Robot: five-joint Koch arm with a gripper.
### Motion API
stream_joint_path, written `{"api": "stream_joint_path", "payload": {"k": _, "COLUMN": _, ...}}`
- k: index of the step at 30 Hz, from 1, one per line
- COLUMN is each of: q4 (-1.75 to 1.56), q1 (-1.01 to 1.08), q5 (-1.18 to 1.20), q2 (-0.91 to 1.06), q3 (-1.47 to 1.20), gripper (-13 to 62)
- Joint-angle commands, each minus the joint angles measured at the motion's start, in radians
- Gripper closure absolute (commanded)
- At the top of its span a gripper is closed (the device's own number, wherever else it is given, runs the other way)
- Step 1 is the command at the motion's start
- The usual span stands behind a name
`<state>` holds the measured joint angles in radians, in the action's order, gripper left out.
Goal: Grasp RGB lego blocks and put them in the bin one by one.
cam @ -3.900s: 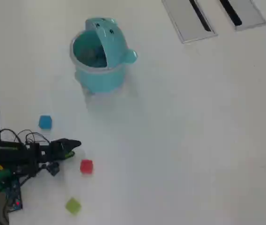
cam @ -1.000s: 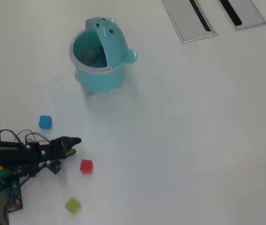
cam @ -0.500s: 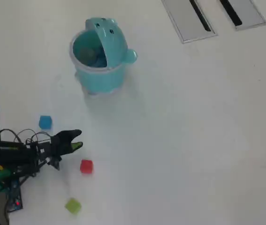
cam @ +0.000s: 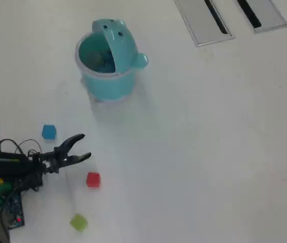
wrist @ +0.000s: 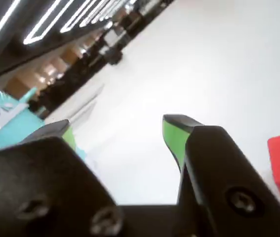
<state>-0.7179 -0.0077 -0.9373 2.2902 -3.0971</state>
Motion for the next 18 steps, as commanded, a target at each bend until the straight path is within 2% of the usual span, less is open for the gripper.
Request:
{"api": "stream_joint_path", "payload": {"k": 1, "q4": -0.029, "q1": 0.011, "q5": -0.152, "q2": 0.060, "q3": -0.057, "gripper": 16.2}}
{"api": "stream_joint_path", "payload": {"k": 18, "q4": 0.170, "q1": 0.170, "q5": -0.698, "q2": 0.060, "q3": -0.008, "gripper": 16.3}}
